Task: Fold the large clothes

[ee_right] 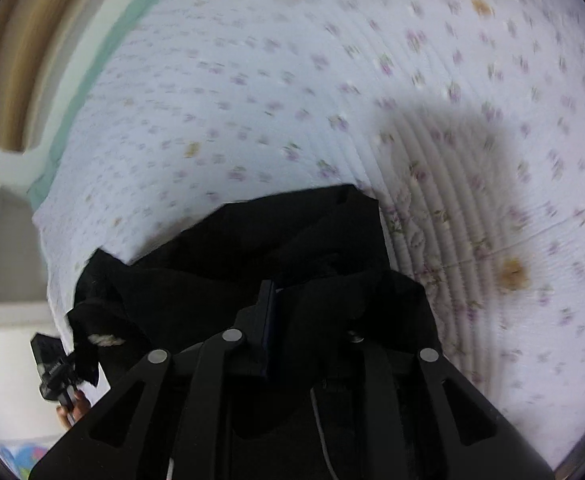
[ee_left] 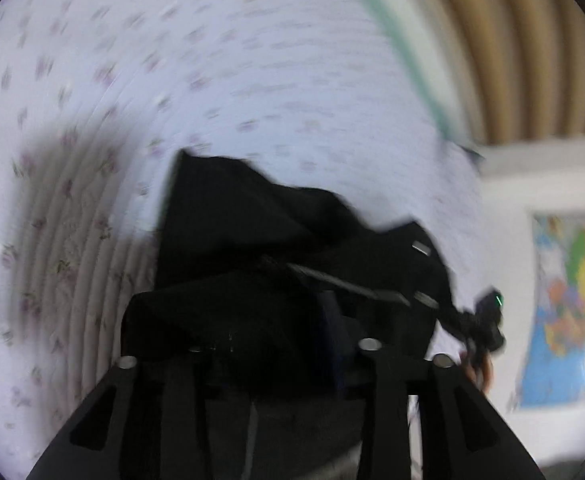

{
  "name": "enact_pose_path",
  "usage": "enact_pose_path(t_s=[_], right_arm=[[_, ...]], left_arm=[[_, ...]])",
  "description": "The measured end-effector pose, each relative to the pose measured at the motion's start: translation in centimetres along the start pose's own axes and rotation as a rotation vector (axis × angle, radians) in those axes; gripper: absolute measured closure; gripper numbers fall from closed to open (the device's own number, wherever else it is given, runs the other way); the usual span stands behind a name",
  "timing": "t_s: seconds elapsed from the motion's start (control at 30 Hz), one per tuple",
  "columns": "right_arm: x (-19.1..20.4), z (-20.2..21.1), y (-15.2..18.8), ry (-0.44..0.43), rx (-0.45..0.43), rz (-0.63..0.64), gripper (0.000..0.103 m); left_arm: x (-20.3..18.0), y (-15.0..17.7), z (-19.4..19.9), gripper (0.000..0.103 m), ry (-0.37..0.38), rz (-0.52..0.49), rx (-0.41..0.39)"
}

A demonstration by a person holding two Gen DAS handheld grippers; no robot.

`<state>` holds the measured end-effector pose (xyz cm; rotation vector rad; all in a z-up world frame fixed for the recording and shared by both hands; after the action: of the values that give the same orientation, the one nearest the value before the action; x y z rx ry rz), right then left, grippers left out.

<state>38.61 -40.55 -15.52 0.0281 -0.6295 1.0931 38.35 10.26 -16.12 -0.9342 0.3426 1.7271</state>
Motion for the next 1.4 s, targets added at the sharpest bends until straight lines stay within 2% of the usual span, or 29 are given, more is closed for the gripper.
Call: enact_pose_path(t_s=[0.03,0.1,0.13,0.17,0.23,0.27,0.3,0.4,0.43,0.6,0.7,0.8,0.87,0.9,0.93,0.97,1.0,1.03,1.07,1.13,1.2,1.3,1.4], right_arm=[[0.4,1.4,-0.1,-0.016,-0.009,0.023,0.075],[1.3,3.6,0.1,-0.058,-0.014,0.059,0.069],[1.8,5.0,0.4,-0.100,-0.014,0.078,0.061],[2.2,5.7,0.6,-0.124,-0.015,0.094,0.057],[3.4,7.8,1.2,-0.135,-0.057,0.172,0.036],[3.8,8.4,1.3,-0.119,-0.082,0.203,0.031],[4.2,9.0,1.3,-0.085,-0.123,0.255,0.023],[4.3,8.3,0.9,-0.033,-0.154,0.292,0.021],[4.1,7.5,0.6,-0.014,-0.151,0.298,0.021],[2.6,2.6,-0.7,0.116,-0.133,0.400,0.021],[1.4,-0.3,-1.3,0.132,-0.097,0.420,0.021],[0.0,-3.0,-1.7,0.132,-0.055,0.397,0.021],[-0.4,-4.1,-1.6,0.105,-0.037,0.367,0.028],[-0.2,-4.3,-1.3,0.104,-0.041,0.377,0.037],[0.2,-4.1,-0.9,0.125,-0.058,0.410,0.046],[0.7,-3.6,-0.6,0.144,-0.075,0.436,0.054],[1.3,-3.1,-0.2,0.163,-0.096,0.472,0.069],[1.9,-2.2,0.2,0.198,-0.128,0.510,0.075],[2.5,-1.4,0.5,0.223,-0.147,0.540,0.077],[3.9,-0.1,1.4,0.301,-0.174,0.644,0.083],[5.4,0.9,2.1,0.346,-0.210,0.701,0.087],[6.5,2.0,1.5,0.386,-0.262,0.703,0.089],[6.5,3.4,-1.2,0.420,-0.349,0.637,0.092]], left_arm=[[-1.0,0.1,2.1,0.056,0.054,-0.030,-0.013],[-2.3,0.0,5.5,0.036,0.151,-0.058,-0.054],[-2.8,-0.1,7.1,0.032,0.182,-0.068,-0.091],[-3.1,-0.2,8.5,0.024,0.200,-0.081,-0.131],[-3.5,-0.5,10.1,0.022,0.195,-0.107,-0.189],[-3.5,-0.7,10.2,0.022,0.169,-0.118,-0.201],[-3.3,-1.0,9.8,0.022,0.106,-0.135,-0.215],[-2.4,-1.9,6.2,0.022,-0.075,-0.152,-0.193],[-1.9,-2.1,5.4,0.022,-0.101,-0.152,-0.182],[0.2,-3.5,0.1,0.022,-0.184,-0.151,-0.129],[1.2,-4.1,-1.9,0.022,-0.203,-0.152,-0.079],[2.2,-4.1,-3.9,0.022,-0.253,-0.158,-0.018],[2.7,-4.3,-5.0,0.023,-0.263,-0.144,-0.010],[2.6,-4.3,-5.3,0.027,-0.256,-0.152,-0.021],[2.2,-4.1,-5.4,0.037,-0.257,-0.162,-0.036],[1.7,-3.8,-5.0,0.066,-0.258,-0.186,-0.050],[1.0,-3.4,-4.6,0.078,-0.277,-0.220,-0.058],[0.3,-3.2,-3.8,0.079,-0.300,-0.251,-0.081],[-0.6,-2.9,-3.0,0.081,-0.313,-0.273,-0.107],[-2.5,-2.5,-0.7,0.086,-0.299,-0.293,-0.179],[-3.7,-2.4,0.6,0.090,-0.306,-0.304,-0.219],[-5.5,-3.5,1.6,0.092,-0.283,-0.311,-0.264],[-6.4,-5.1,1.7,0.092,-0.278,-0.311,-0.308]])
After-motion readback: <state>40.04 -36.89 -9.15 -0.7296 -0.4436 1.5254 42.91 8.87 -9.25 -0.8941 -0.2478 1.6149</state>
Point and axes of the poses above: each gripper's, at about its wrist camera, not at the fingertips, and z roughly against the way its jaws point, x to its left, y to its underside, the point moved 4 cm from there along -z, roughly the way its jaws point, and after that the axes turned 12 degrees about -x, right-handed, at the moved point
